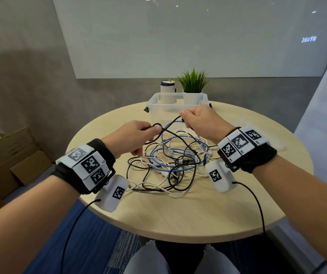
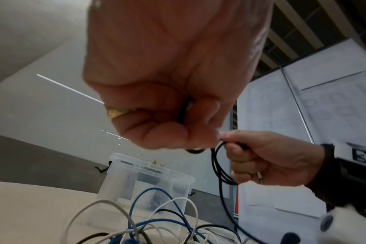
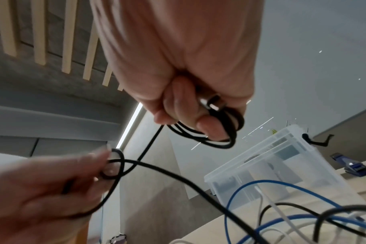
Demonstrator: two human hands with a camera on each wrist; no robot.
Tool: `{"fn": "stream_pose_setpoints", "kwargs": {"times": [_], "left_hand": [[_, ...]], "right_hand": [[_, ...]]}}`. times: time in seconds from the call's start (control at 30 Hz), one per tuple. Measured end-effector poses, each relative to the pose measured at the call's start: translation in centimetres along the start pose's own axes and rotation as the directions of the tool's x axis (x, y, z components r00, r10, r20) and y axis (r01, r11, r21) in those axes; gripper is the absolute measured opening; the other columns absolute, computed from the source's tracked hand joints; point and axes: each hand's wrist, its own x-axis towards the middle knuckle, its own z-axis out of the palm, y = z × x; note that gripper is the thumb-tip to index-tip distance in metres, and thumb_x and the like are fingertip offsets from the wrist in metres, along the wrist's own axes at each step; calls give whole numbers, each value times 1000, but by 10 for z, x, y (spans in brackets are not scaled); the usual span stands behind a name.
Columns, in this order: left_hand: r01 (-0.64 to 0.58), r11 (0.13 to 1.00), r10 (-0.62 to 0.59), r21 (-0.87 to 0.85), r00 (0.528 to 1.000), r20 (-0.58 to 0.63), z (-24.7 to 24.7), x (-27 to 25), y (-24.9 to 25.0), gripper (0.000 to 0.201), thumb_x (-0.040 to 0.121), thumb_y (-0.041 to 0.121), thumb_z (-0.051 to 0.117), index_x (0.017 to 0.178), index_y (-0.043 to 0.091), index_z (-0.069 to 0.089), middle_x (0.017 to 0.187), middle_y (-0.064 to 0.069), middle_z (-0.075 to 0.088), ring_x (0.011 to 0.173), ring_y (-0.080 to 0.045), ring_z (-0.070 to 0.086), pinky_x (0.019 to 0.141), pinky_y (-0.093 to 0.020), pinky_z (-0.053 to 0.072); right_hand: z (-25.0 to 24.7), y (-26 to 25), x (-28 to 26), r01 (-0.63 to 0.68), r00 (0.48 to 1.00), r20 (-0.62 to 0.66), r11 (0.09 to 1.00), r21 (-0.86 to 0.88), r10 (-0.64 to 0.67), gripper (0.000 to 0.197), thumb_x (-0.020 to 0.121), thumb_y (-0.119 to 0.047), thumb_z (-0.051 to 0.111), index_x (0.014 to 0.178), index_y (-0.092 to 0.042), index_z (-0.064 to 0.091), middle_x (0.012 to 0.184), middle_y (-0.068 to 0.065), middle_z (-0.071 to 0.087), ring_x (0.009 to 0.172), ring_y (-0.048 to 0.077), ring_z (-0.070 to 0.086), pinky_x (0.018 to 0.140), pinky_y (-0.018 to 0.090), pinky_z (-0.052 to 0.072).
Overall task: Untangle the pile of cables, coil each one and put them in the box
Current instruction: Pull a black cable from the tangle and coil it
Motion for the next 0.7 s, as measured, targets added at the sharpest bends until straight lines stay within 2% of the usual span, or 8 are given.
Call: {"fn": "stream_pose_setpoints", "kwargs": {"times": [0.07, 0.1, 0.2, 0.3, 0.47, 0.6, 0.7], "left_hand": [[26, 1000, -26, 8, 1000, -15, 3, 0, 0, 30, 96, 37, 47, 79, 13, 56, 46, 4, 47, 35, -9, 48, 41, -17, 39], [28, 1000, -29, -9, 999, -18, 4, 0, 1, 32, 97, 37, 44, 80, 13, 55, 49, 3, 46, 37, -12, 50, 44, -20, 39], [10, 1000, -11, -15, 998, -55, 4, 0, 3, 44, 98, 47, 36, 75, 13, 53, 55, 1, 43, 43, -15, 48, 52, -26, 35], [10, 1000, -12, -25, 997, -72, 1, 0, 5, 52, 96, 55, 32, 69, 15, 50, 57, 3, 40, 52, -14, 38, 54, -27, 31], [47, 999, -47, -2, 994, -98, 1, 2, 5, 38, 95, 33, 48, 62, 15, 46, 58, 1, 37, 54, -14, 33, 50, -25, 27], [91, 994, -78, 62, 979, -191, 2, 4, 2, 33, 93, 28, 49, 64, 12, 47, 55, 0, 42, 54, -17, 38, 49, -25, 27], [76, 989, -50, 127, 980, -195, 2, 4, -3, 36, 92, 26, 48, 59, 11, 44, 55, -2, 44, 54, -18, 39, 50, -25, 28]], "right_hand": [[-1, -1, 1, 9, 999, -33, 1000, 27, -8, 41, 99, -26, 42, 62, -10, 50, 34, -13, 38, 36, 0, 36, 42, 11, 29], [-1, -1, 1, 15, 999, -44, 999, 29, -14, 41, 99, -25, 42, 62, -9, 50, 35, -12, 38, 36, 0, 37, 41, 10, 28], [-3, -1, 0, 36, 998, -51, 999, -8, -37, 37, 97, -20, 45, 64, -5, 51, 43, -9, 37, 36, -1, 37, 40, 10, 26], [-3, 1, 0, 35, 999, -35, 999, -22, -36, 34, 94, -17, 48, 62, -5, 52, 48, -4, 39, 36, 1, 35, 39, 10, 24], [-3, 1, 3, 18, 998, -53, 1000, 7, -18, 33, 94, -18, 47, 63, -6, 51, 35, -10, 37, 35, 1, 35, 38, 10, 24], [0, 1, 7, -6, 997, -82, 997, 79, 12, 39, 95, -20, 45, 58, -11, 48, 36, -11, 36, 35, 1, 34, 38, 10, 26], [0, 0, 8, -36, 993, -106, 991, 129, 50, 42, 98, -24, 42, 57, -14, 45, 35, -10, 36, 36, 3, 35, 39, 13, 29]]}}
